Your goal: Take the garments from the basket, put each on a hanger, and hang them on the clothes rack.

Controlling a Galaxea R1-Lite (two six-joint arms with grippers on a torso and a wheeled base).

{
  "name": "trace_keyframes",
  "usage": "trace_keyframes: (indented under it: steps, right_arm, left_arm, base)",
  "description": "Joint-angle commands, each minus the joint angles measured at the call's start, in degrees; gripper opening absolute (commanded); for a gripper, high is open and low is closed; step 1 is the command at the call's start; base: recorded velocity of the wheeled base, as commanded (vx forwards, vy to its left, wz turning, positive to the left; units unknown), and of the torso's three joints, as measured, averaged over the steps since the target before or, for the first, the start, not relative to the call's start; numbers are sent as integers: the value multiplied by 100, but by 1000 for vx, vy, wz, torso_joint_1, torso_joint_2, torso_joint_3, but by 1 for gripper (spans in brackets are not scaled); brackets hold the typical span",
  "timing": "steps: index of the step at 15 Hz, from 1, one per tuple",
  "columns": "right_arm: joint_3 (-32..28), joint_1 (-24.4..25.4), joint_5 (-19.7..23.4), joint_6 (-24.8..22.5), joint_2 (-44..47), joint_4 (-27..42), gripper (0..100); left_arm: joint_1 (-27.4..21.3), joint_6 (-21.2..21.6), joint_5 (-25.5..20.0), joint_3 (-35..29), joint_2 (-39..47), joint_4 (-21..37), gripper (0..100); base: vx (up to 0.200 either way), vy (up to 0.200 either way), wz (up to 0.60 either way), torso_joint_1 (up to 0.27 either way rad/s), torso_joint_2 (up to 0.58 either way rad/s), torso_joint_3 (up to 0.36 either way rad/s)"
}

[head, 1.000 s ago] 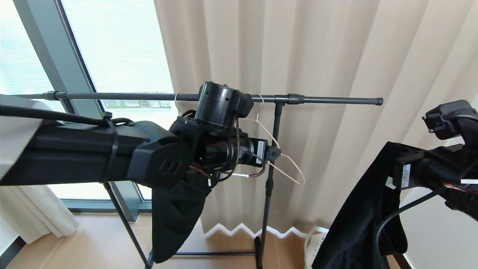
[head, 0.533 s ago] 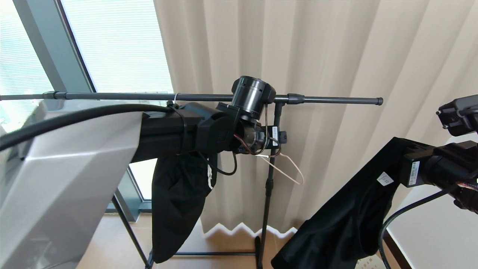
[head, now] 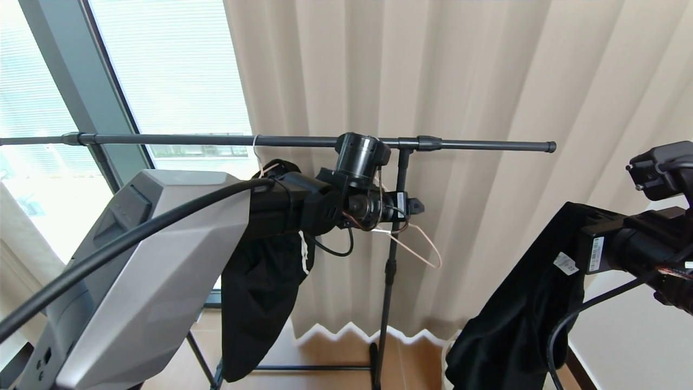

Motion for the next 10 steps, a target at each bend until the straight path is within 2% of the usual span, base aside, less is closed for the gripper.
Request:
trace_keyframes:
  steps: [1, 3, 8, 10]
  right_arm:
    - [2, 8, 10, 8, 92, -7, 0]
    - [2, 8, 18, 8, 109, -7, 0]
    - [28, 8, 18, 8, 188, -16, 0]
    - [28, 8, 18, 16, 162, -25, 0]
  left_arm:
    - [90, 91, -105, 4, 259, -253, 100]
    - [160, 214, -113, 4, 470, -455, 100]
    - [151, 320, -43, 4, 540, -438, 100]
    - [160, 329, 194, 4, 505, -403, 100]
  base:
    - [0, 0, 0, 0, 0, 0]
    - [0, 0, 0, 0, 0, 0]
    - [0, 0, 0, 0, 0, 0]
    - [0, 0, 0, 0, 0, 0]
